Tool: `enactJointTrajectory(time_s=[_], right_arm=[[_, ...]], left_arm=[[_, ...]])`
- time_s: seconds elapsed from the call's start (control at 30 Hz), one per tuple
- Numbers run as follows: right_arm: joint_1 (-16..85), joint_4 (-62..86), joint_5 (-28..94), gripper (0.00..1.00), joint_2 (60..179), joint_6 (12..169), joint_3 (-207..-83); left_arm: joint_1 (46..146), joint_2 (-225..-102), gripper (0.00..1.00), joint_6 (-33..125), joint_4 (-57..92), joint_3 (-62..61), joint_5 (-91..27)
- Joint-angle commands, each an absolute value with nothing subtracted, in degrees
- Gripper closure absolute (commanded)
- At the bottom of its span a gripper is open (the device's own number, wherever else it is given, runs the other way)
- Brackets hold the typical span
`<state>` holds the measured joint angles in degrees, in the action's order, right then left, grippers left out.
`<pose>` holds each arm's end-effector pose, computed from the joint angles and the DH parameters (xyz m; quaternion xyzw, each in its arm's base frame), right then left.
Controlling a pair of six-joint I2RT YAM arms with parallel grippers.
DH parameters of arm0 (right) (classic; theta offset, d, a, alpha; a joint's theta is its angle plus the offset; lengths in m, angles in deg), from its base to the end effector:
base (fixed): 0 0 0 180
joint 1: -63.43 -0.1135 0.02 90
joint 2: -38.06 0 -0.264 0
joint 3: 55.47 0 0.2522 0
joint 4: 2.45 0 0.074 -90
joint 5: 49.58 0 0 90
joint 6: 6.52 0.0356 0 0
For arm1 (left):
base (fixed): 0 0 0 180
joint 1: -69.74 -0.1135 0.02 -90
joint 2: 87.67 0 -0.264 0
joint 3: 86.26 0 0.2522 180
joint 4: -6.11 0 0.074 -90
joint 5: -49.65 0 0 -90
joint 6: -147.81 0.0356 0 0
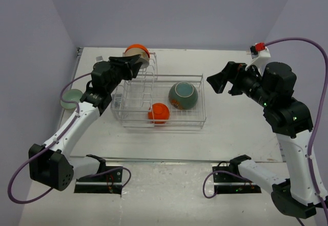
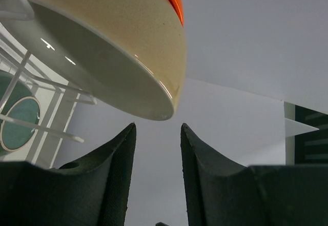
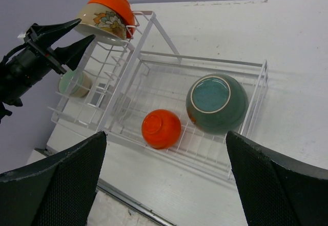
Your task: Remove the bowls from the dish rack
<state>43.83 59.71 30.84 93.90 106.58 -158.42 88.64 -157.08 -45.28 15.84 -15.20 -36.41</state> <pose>0.1382 0.0555 0.4884 -0.0266 0.7920 0.2825 0.5406 0.2714 -0.0955 0.3525 -0.4892 0.5751 -0.5856 0.2950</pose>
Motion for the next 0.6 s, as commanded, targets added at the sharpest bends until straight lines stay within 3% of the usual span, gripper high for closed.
enactJointTrajectory(time_s=[0.0,0.17,0.57], right_arm=[[43.6,58.1,31.8,0.01,93.5,105.4,-159.3],[43.6,58.2,32.0,0.01,93.7,104.8,-159.8],[43.6,57.7,31.7,0.01,93.9,104.4,-160.0]], left_arm=[[89.0,-157.6,0.58,-45.7,11.1,-14.5,-38.3],[89.0,-157.8,0.53,-45.1,11.0,-14.6,-40.1],[89.1,-157.2,0.54,-43.1,12.6,-14.1,-46.1]])
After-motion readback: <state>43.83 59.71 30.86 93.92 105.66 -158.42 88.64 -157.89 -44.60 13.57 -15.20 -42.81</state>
